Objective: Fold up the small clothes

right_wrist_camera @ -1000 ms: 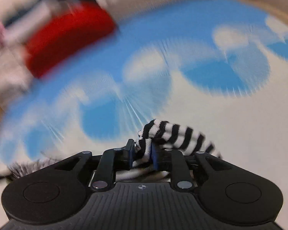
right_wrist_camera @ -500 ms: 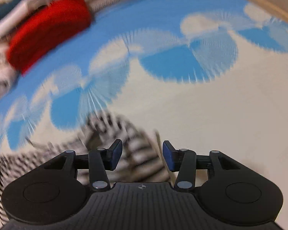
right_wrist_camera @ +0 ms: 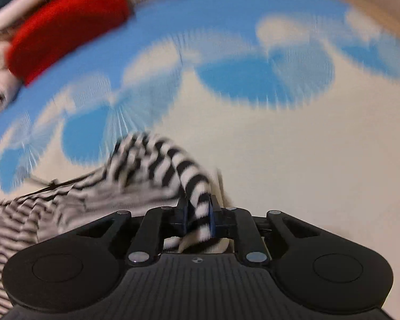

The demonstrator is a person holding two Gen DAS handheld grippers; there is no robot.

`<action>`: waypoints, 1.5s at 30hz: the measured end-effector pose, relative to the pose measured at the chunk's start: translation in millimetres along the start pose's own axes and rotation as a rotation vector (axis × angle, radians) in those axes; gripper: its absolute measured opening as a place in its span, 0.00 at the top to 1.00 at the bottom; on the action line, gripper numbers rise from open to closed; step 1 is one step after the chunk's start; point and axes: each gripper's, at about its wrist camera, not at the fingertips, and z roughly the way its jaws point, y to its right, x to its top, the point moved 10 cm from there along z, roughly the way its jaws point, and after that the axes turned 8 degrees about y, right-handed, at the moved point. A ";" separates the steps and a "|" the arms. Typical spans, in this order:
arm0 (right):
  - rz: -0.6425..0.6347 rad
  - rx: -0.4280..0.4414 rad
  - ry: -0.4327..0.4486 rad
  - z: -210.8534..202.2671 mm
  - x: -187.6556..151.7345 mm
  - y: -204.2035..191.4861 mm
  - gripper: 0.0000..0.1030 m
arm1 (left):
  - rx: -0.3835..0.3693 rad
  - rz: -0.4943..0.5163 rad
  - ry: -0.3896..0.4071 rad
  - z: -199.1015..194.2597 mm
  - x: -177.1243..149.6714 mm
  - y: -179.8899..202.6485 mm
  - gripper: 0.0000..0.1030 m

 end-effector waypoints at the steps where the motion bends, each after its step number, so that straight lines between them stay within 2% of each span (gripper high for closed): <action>1: 0.010 0.000 0.003 -3.6 -1.2 0.6 0.84 | 0.020 -0.003 0.022 -9.5 1.1 -4.5 0.76; 2: 0.027 0.012 0.018 -11.9 0.3 0.3 0.83 | 0.032 0.010 0.036 -18.8 1.9 -8.2 0.72; 4: 0.062 0.055 0.026 -28.2 1.1 0.5 0.78 | 0.041 0.032 0.018 -37.0 -1.5 -15.0 0.71; 7: 0.051 0.078 -0.008 -54.2 -5.7 2.2 0.77 | 0.042 0.048 -0.013 -64.3 -10.7 -26.9 0.71; 9: -0.005 0.093 -0.015 -73.4 -13.7 2.4 0.66 | 0.034 0.072 -0.010 -81.2 -17.5 -34.2 0.61; 11: -0.042 0.095 -0.030 -85.6 -24.7 4.7 0.57 | 0.030 0.058 -0.026 -90.5 -33.6 -45.8 0.59; 13: -0.028 0.084 -0.048 -86.8 -41.2 14.3 0.55 | 0.004 0.032 -0.066 -83.4 -55.5 -54.6 0.59; 14: -0.007 0.077 -0.061 -85.4 -50.1 20.0 0.55 | -0.017 0.018 -0.114 -75.2 -68.5 -58.0 0.59; 15: 0.024 0.055 -0.106 -81.3 -61.9 28.5 0.55 | -0.003 -0.015 -0.214 -65.3 -85.4 -65.4 0.61; 16: 0.065 0.029 -0.146 -78.2 -70.1 36.3 0.55 | 0.017 -0.045 -0.259 -59.6 -93.4 -71.4 0.61; 19: 0.104 0.033 -0.155 -80.3 -79.4 42.8 0.56 | 0.029 -0.027 -0.207 -59.7 -84.5 -73.6 0.59; 23: 0.043 -0.002 -0.223 -76.7 -98.4 47.2 0.55 | 0.042 -0.025 -0.255 -54.7 -95.5 -75.5 0.59; 30: 0.010 -0.017 -0.234 -76.2 -105.9 47.5 0.53 | 0.064 0.052 -0.257 -48.3 -101.7 -66.8 0.60; 32: -0.011 -0.019 -0.222 -77.8 -105.4 44.3 0.55 | 0.060 0.068 -0.251 -49.5 -102.6 -64.5 0.65; 33: -0.018 -0.014 -0.219 -77.9 -104.4 42.3 0.65 | 0.052 0.074 -0.249 -50.3 -103.0 -63.4 0.79; 35: -0.016 0.023 -0.215 -79.9 -103.6 37.2 0.84 | 0.035 0.091 -0.244 -48.2 -103.0 -54.2 0.99; 36: -0.019 0.030 -0.206 -80.9 -101.9 35.8 0.92 | 0.032 0.097 -0.216 -51.3 -98.9 -53.7 1.00; 37: -0.023 0.029 -0.187 -83.8 -97.9 36.2 0.94 | 0.028 0.097 -0.157 -58.2 -89.2 -54.5 1.00; 38: -0.005 0.030 -0.150 -88.8 -90.3 38.3 0.95 | -0.007 0.077 -0.053 -72.1 -72.0 -50.7 1.00; 39: 0.046 0.043 -0.094 -97.1 -78.6 41.7 0.95 | -0.061 0.051 0.019 -84.7 -59.6 -46.4 1.00; 40: 0.104 0.075 -0.030 -107.3 -66.2 44.1 0.95 | -0.092 0.040 0.063 -94.3 -52.9 -45.0 1.00; 41: 0.140 0.113 0.026 -117.5 -55.3 45.0 0.96 | -0.071 0.053 0.070 -97.4 -53.4 -49.3 1.00; 42: 0.140 0.123 0.053 -123.1 -50.5 46.7 0.96 | -0.010 0.067 0.014 -90.6 -63.5 -59.6 1.00; 43: 0.124 0.095 0.044 -122.3 -52.8 50.8 0.96 | 0.042 0.061 -0.062 -81.6 -76.2 -69.7 1.00; 44: 0.107 0.044 -0.008 -115.1 -62.2 58.0 0.96 | 0.081 0.033 -0.151 -72.6 -91.2 -81.2 1.00; 45: 0.106 0.000 -0.085 -106.3 -76.0 66.1 0.96 | 0.095 0.042 -0.179 -69.0 -96.5 -83.3 1.00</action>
